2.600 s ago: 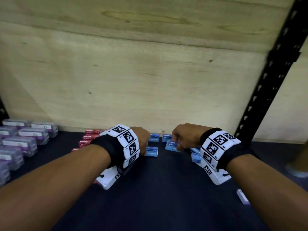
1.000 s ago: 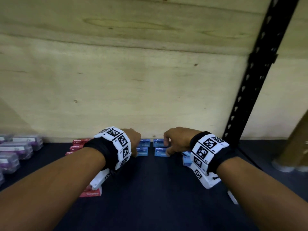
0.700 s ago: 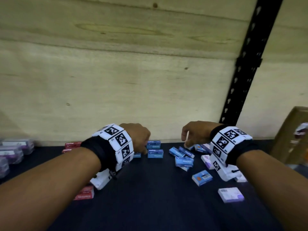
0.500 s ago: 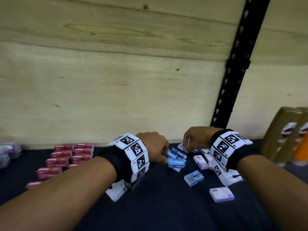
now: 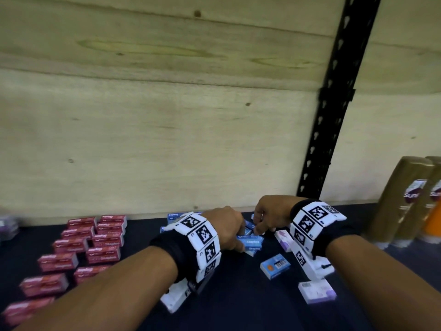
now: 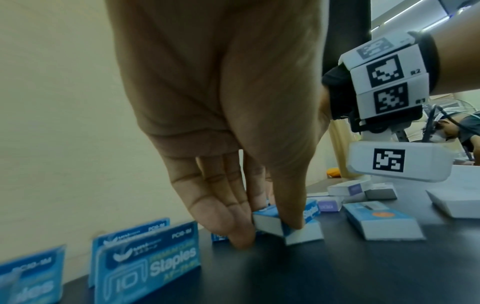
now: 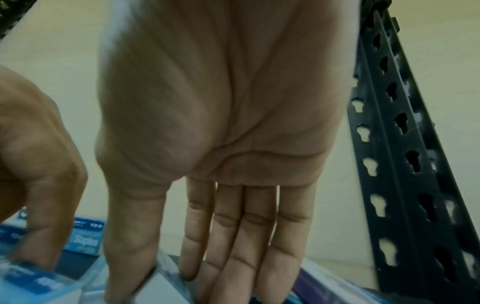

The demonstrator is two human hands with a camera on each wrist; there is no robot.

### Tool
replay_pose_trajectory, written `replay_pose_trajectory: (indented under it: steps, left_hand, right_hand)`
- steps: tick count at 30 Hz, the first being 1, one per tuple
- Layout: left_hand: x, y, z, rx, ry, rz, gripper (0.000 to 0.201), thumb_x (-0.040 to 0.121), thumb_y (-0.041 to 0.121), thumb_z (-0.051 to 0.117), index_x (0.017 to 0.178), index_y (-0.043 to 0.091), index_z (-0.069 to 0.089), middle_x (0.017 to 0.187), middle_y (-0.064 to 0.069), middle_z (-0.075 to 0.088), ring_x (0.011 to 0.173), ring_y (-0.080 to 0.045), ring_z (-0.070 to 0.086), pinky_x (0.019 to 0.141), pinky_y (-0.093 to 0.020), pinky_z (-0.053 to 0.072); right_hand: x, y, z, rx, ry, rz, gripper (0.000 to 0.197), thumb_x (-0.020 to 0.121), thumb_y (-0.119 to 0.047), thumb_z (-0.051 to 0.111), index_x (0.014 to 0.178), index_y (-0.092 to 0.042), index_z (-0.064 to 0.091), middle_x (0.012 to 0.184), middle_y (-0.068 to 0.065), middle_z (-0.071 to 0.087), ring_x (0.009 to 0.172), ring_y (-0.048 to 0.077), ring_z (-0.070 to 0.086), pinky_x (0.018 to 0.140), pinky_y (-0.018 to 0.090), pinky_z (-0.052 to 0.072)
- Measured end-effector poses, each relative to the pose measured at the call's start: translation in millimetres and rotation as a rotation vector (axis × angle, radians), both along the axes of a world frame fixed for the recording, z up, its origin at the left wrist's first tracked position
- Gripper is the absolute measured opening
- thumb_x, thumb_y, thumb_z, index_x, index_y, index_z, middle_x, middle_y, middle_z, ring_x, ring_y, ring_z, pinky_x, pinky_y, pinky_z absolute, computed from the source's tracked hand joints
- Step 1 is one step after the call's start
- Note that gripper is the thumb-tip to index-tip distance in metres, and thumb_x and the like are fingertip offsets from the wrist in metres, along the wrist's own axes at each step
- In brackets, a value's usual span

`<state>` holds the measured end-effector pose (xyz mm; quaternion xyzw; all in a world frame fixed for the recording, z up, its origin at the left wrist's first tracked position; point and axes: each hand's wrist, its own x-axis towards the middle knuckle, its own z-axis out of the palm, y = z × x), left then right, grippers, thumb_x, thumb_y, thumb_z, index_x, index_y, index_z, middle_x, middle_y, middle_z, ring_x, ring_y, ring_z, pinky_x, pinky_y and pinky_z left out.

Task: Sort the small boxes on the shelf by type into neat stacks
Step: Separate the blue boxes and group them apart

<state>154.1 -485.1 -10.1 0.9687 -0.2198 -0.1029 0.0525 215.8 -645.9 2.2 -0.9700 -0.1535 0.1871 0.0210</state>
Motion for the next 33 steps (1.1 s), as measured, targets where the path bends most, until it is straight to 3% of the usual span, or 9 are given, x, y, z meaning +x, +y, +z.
replay_pose_trajectory:
  steps: [5, 7, 12, 14, 17, 20, 22, 26, 33]
  left_hand:
    - [-2.4, 4.5, 2.5, -0.008, -0.012, -0.003, 0.040, 0.085, 0.038, 0.073, 0.117, 0.016, 0.065, 0.108, -0.003, 0.066, 0.094, -0.022, 0.063, 0.079, -0.033, 0.052]
    - [-5.2, 11.3, 4.4, -0.004, -0.010, 0.004, 0.039, 0.084, 0.038, 0.074, 0.115, 0.016, 0.064, 0.107, -0.002, 0.065, 0.094, -0.021, 0.063, 0.079, -0.033, 0.051]
    - [-16.3, 37.2, 9.9, -0.010, 0.041, 0.056, 0.036, 0.083, 0.037, 0.076, 0.110, 0.016, 0.065, 0.097, 0.003, 0.063, 0.090, -0.018, 0.063, 0.078, -0.031, 0.051]
    - [-22.3, 48.2, 11.2, -0.013, 0.044, 0.063, 0.036, 0.083, 0.035, 0.076, 0.112, 0.016, 0.065, 0.095, 0.004, 0.061, 0.087, -0.016, 0.060, 0.076, -0.029, 0.050]
    - [-31.7, 64.1, 10.4, -0.008, 0.044, 0.081, 0.035, 0.081, 0.032, 0.078, 0.110, 0.018, 0.065, 0.097, 0.002, 0.064, 0.083, -0.012, 0.057, 0.071, -0.025, 0.045]
    - [-39.4, 78.9, 7.3, -0.025, 0.049, 0.106, 0.034, 0.073, 0.028, 0.084, 0.101, 0.021, 0.065, 0.091, 0.004, 0.066, 0.079, -0.011, 0.059, 0.072, -0.028, 0.048]
    - [-45.2, 86.9, 5.3, -0.047, 0.052, 0.133, 0.034, 0.070, 0.026, 0.086, 0.096, 0.022, 0.063, 0.090, 0.004, 0.068, 0.076, -0.010, 0.059, 0.071, -0.028, 0.049]
    - [-55.4, 96.5, 3.3, -0.053, 0.045, 0.165, 0.032, 0.072, 0.020, 0.085, 0.098, 0.019, 0.066, 0.085, 0.008, 0.063, 0.075, -0.010, 0.057, 0.070, -0.025, 0.046]
    - [-66.9, 112.7, -2.9, 0.036, -0.034, 0.251, 0.023, 0.084, 0.028, 0.074, 0.103, 0.018, 0.066, 0.091, 0.006, 0.058, 0.083, -0.015, 0.056, 0.070, -0.025, 0.042]
  right_hand:
    - [0.8, 2.7, -3.5, -0.041, -0.006, -0.005, 0.036, 0.082, -0.042, 0.075, 0.105, -0.015, 0.073, 0.095, 0.003, 0.075, 0.076, 0.015, 0.063, 0.067, 0.025, 0.048]
    - [-2.1, 3.8, -2.2, -0.045, -0.041, 0.015, 0.035, 0.082, -0.042, 0.075, 0.107, -0.017, 0.073, 0.097, 0.000, 0.072, 0.080, 0.014, 0.061, 0.064, 0.024, 0.045]
    - [-7.6, 4.3, 5.9, 0.017, -0.140, 0.047, 0.041, 0.078, -0.035, 0.080, 0.112, -0.026, 0.060, 0.103, -0.008, 0.061, 0.092, 0.015, 0.058, 0.076, 0.028, 0.045]
    - [-11.2, 5.5, 8.7, 0.071, -0.107, 0.067, 0.038, 0.077, -0.028, 0.082, 0.105, -0.027, 0.057, 0.098, -0.005, 0.068, 0.084, 0.015, 0.065, 0.070, 0.026, 0.049]
    - [-21.6, 12.2, 14.7, 0.170, -0.025, 0.107, 0.026, 0.079, -0.011, 0.080, 0.094, -0.018, 0.059, 0.082, 0.002, 0.071, 0.054, 0.003, 0.063, 0.054, 0.017, 0.048]
    - [-33.2, 23.0, 19.9, 0.193, 0.013, 0.151, 0.019, 0.080, -0.005, 0.077, 0.093, -0.013, 0.066, 0.071, -0.002, 0.066, 0.046, -0.003, 0.057, 0.053, 0.014, 0.047]
    - [-41.1, 31.7, 20.0, 0.175, 0.010, 0.167, 0.020, 0.079, -0.010, 0.080, 0.093, -0.016, 0.068, 0.067, -0.008, 0.064, 0.049, -0.001, 0.057, 0.057, 0.016, 0.048]
    - [-54.3, 49.9, 14.3, 0.093, -0.027, 0.194, 0.021, 0.077, -0.017, 0.080, 0.091, -0.022, 0.066, 0.085, -0.002, 0.071, 0.071, 0.011, 0.063, 0.070, 0.027, 0.053]
    - [-73.0, 79.5, 1.0, 0.061, -0.055, 0.249, 0.026, 0.088, -0.026, 0.070, 0.114, -0.022, 0.064, 0.106, -0.003, 0.066, 0.089, 0.015, 0.059, 0.077, 0.026, 0.046]
